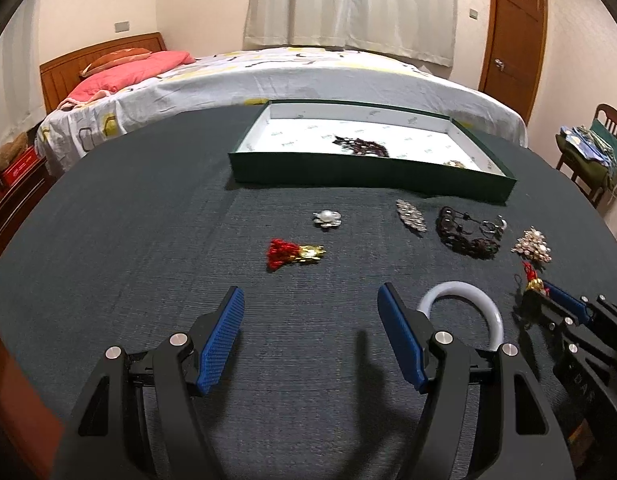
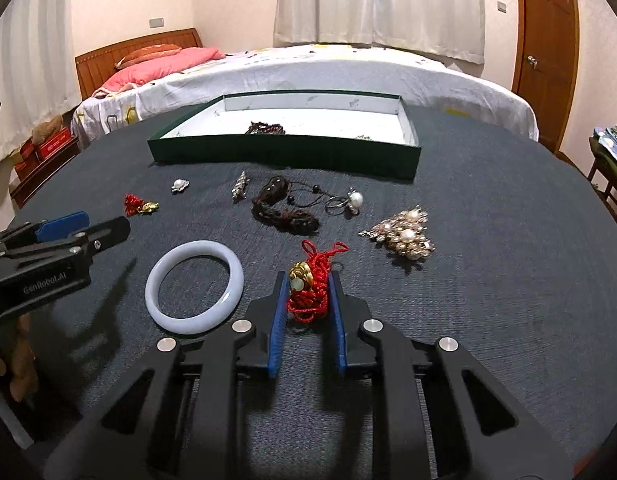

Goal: Organize jewelry
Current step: 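Return both tools to the table and grasp the red tassel charm with the right tool, then grasp the white jade bangle with the left tool while the right tool holds the tassel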

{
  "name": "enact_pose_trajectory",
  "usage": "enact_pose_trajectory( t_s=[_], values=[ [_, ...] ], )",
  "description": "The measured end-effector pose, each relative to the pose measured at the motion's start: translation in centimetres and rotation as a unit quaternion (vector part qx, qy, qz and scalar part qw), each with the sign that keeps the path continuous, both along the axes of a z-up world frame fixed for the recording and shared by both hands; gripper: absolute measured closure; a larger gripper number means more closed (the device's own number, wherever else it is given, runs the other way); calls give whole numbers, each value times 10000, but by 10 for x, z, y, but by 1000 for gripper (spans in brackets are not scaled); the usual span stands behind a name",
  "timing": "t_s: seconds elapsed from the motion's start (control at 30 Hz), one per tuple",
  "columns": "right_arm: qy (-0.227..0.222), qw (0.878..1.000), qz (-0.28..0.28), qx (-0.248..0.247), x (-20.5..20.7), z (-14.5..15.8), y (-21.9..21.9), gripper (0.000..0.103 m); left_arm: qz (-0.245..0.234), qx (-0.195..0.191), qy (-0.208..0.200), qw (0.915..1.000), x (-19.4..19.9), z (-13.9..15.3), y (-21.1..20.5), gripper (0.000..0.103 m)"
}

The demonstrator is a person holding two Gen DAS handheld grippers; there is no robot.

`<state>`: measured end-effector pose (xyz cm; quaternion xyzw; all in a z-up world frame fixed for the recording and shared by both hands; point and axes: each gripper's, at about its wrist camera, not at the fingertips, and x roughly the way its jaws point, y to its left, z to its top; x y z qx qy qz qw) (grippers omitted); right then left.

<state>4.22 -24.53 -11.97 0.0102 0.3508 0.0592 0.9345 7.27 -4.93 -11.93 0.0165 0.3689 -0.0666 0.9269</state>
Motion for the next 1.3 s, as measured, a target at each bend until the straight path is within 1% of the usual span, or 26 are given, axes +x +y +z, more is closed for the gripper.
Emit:
enact_pose_trajectory(
  t_s=[0.17, 0.37, 0.4, 0.47, 0.53, 0.7, 0.8, 0.97, 1.07, 1.13, 1.17, 1.3],
  values=[
    [-76, 9999, -96, 63, -4, 4, -14, 84, -288, -24, 98, 9995, -4, -1, -21, 36],
    [-166, 9994, -198, 219, -6, 8, -32, 84, -623, 7, 91, 9980, -10, 1, -51, 36],
    [-178, 9992, -217, 270, -6, 8, -36, 84, -636, -3, 103, 9979, -11, 1, -56, 35],
    [-200, 9990, -241, 323, -6, 8, -39, 84, -643, -41, 143, 9978, -11, 0, -64, 28],
    [-224, 9985, -288, 399, -7, 9, -45, 84, -682, -88, 167, 9975, -11, -3, -69, 28],
    [-246, 9974, -389, 556, -7, 9, -54, 83, -804, 198, 194, 9964, -9, -14, -87, 28],
    [-250, 9972, -399, 579, -8, 9, -54, 83, -828, 351, 244, 9956, -9, -21, -91, 28],
    [-245, 9973, -390, 580, -8, 9, -53, 83, -731, 231, 258, 9967, -8, -22, -84, 28],
    [-239, 9973, -390, 572, -8, 8, -53, 83, -749, 235, 239, 9966, -9, -22, -83, 28],
    [-244, 9974, -388, 565, -8, 8, -52, 83, -763, 231, 224, 9966, -11, -22, -83, 30],
    [-243, 9974, -384, 557, -9, 8, -52, 83, -780, 235, 206, 9965, -11, -22, -83, 35],
    [-237, 9977, -365, 527, -9, 6, -50, 83, -812, 251, 210, 9962, -11, -21, -83, 34]
  ],
)
